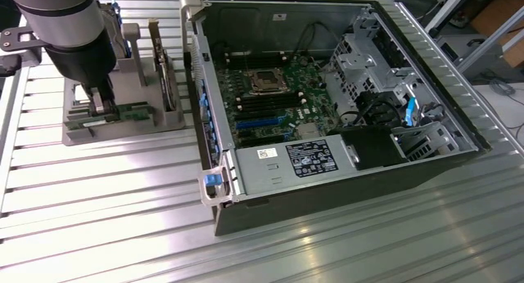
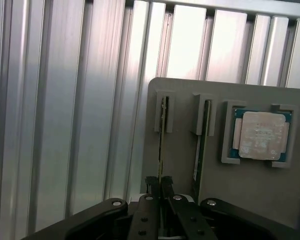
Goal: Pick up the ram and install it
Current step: 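Pick up the ram and move it above insertion slot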
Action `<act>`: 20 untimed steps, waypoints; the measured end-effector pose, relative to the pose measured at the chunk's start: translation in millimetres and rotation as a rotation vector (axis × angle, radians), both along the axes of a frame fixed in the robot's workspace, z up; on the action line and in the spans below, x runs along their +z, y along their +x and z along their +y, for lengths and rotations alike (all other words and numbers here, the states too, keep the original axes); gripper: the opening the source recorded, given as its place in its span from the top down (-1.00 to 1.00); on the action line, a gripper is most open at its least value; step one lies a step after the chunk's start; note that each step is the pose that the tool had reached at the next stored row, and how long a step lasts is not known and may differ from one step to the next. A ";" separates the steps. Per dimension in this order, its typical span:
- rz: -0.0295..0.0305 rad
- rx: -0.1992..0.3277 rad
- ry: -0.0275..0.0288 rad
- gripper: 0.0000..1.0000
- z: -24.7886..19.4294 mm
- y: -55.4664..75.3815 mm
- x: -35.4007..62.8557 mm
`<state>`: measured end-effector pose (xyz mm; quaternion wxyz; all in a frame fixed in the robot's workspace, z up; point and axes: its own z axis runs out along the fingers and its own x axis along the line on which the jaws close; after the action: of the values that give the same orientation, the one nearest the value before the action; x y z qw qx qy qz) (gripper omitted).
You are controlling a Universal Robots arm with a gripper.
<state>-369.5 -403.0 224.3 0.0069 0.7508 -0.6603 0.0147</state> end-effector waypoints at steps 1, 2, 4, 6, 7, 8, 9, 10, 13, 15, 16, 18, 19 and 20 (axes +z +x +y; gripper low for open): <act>0.0000 0.000 0.0002 0.73 0.0 0.0 1.2; 0.0000 0.000 0.0005 0.73 0.0 0.0 2.1; 0.0000 0.000 0.0011 0.73 0.0 0.0 4.4; 0.0000 0.000 0.0029 0.73 0.0 0.0 8.5; 0.0000 0.000 0.0034 0.73 0.0 0.0 9.3; 0.0000 0.000 0.0039 0.73 0.0 0.0 10.2; 0.0000 0.000 0.0047 0.73 0.0 0.0 11.6; -0.0001 0.000 0.0055 0.73 0.0 0.0 12.7; 0.0000 0.000 0.0075 0.73 0.0 0.0 15.5; 0.0000 0.000 0.0086 0.73 0.0 0.0 17.4; 0.0000 0.000 0.0093 0.73 0.0 0.0 18.6; 0.0000 0.000 0.0102 0.73 0.0 0.0 20.1; 0.0000 0.000 0.0107 0.73 0.0 0.0 21.0; -0.0001 0.000 0.0112 0.73 0.0 0.0 21.7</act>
<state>-369.5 -403.0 246.0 0.0027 0.7508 -0.6604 0.0110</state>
